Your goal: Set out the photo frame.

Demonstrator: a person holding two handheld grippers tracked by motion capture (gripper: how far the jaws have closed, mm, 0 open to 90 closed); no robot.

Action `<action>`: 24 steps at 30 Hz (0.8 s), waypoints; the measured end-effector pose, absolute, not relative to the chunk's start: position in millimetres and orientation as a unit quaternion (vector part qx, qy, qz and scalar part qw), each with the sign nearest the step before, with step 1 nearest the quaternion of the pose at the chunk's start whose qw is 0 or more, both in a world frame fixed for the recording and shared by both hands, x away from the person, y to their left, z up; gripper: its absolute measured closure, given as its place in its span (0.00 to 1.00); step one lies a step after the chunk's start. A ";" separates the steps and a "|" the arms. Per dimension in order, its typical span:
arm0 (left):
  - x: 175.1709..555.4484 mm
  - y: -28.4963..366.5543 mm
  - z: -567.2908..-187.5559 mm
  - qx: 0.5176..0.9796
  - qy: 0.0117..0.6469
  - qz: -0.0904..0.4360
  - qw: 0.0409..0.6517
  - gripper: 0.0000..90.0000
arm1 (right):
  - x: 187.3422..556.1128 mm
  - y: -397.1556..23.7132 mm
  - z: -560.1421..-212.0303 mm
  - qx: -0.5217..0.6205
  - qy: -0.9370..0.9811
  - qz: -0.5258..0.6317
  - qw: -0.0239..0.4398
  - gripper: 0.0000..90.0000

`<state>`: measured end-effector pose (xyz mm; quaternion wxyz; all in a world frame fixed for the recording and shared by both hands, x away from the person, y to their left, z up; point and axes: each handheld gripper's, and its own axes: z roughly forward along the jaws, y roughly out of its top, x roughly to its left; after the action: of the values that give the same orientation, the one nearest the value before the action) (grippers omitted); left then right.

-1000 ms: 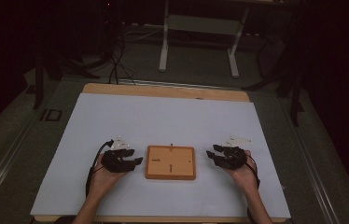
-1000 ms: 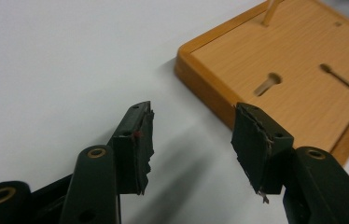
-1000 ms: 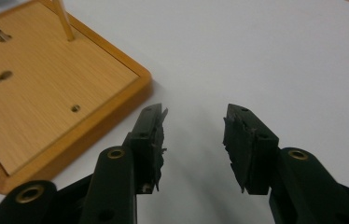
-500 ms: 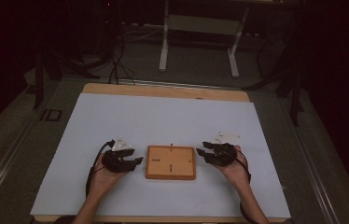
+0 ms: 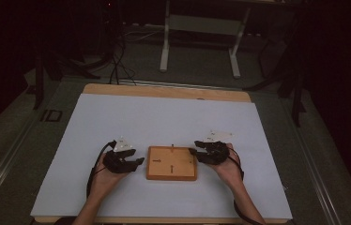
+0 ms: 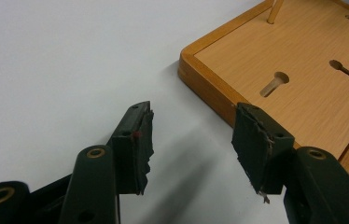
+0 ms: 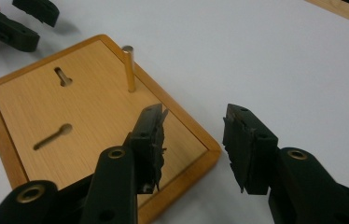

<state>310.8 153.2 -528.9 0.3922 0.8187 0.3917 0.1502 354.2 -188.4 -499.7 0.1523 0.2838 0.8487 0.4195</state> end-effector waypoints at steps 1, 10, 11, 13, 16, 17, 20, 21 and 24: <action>310.9 153.0 -529.0 0.819 0.391 0.150 0.392 0.53 | 354.3 -186.8 -499.6 0.282 0.849 0.420 0.151 0.63; 310.9 150.3 -529.9 0.821 0.389 0.153 0.388 0.53 | 355.8 -172.4 -499.6 0.270 0.853 0.424 0.141 0.63; 310.8 150.3 -529.8 0.822 0.389 0.153 0.388 0.53 | 356.0 -170.7 -499.7 0.268 0.854 0.424 0.141 0.63; 310.8 150.3 -529.6 0.822 0.388 0.154 0.388 0.53 | 356.2 -169.1 -499.7 0.267 0.854 0.424 0.141 0.63; 311.2 150.1 -529.6 0.822 0.388 0.155 0.388 0.53 | 356.7 -164.0 -499.2 0.263 0.855 0.425 0.139 0.63; 311.3 150.2 -529.6 0.822 0.387 0.155 0.388 0.53 | 357.0 -163.2 -499.2 0.262 0.855 0.426 0.138 0.63; 311.3 150.4 -529.1 0.821 0.387 0.157 0.389 0.53 | 357.4 -159.5 -499.4 0.259 0.855 0.428 0.136 0.63; 311.2 150.5 -529.0 0.821 0.387 0.158 0.389 0.53 | 357.3 -158.2 -499.3 0.258 0.855 0.428 0.135 0.63; 311.2 151.0 -528.7 0.820 0.388 0.158 0.390 0.53 | 357.2 -154.4 -499.5 0.255 0.856 0.430 0.133 0.63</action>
<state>311.2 151.0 -528.7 0.3896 0.8203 0.3878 0.1580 357.2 -154.4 -499.5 0.1330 0.2548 0.8561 0.4295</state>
